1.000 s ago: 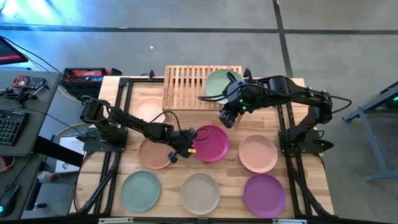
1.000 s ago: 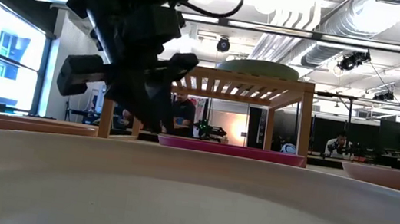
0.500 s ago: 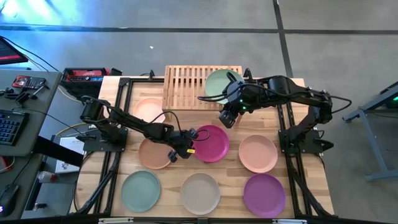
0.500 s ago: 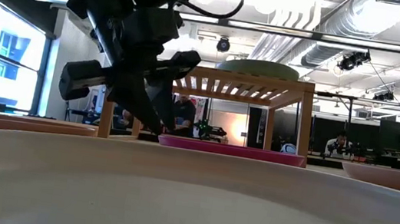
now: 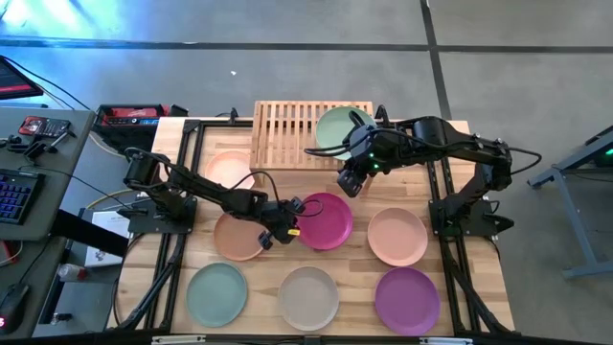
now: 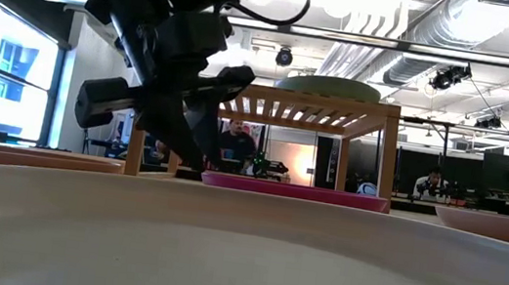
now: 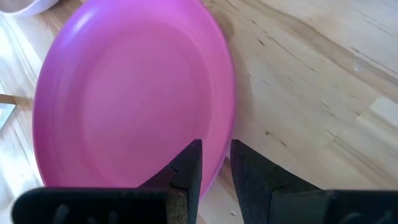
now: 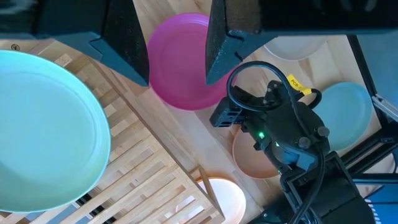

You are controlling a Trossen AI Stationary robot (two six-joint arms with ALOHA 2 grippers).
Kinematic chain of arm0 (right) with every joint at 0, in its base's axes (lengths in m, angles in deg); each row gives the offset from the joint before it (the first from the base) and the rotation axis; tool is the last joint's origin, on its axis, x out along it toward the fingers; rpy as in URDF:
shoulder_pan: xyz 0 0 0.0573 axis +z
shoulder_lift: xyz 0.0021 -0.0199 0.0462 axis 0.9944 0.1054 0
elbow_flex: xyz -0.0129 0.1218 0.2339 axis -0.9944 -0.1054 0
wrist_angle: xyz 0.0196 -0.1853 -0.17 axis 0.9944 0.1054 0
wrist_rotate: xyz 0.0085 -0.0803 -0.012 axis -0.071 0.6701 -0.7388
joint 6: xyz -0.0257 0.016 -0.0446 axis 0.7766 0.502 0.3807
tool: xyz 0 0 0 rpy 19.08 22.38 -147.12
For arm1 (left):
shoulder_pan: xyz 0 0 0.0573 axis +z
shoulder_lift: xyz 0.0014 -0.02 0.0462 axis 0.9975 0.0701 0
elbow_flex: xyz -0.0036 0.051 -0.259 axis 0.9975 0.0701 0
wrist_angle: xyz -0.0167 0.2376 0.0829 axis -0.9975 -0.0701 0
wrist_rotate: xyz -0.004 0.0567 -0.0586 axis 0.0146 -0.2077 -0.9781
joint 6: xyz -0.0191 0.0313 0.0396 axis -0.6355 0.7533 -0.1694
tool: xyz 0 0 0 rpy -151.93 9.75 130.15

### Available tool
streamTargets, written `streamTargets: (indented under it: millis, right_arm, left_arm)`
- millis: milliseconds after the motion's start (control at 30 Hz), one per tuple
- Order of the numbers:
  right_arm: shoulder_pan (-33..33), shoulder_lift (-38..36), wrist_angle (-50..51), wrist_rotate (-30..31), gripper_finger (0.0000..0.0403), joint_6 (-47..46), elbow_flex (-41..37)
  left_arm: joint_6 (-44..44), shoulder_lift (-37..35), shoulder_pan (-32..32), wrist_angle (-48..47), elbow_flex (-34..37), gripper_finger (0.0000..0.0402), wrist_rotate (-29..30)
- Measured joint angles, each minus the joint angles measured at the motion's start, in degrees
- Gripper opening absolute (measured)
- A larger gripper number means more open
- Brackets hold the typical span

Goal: Place and stack plates onto a shelf
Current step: Stack the pink plate on top of the green plate on the shelf

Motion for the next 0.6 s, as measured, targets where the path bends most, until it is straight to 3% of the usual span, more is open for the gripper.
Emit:
streamTargets:
  millis: [600]
  right_arm:
    - [-0.02,0.02,0.00,0.00,0.0133,-0.46,-0.02]
  left_arm:
    - [2.60,3.46,-0.13,0.63,-0.03,0.0074,0.33]
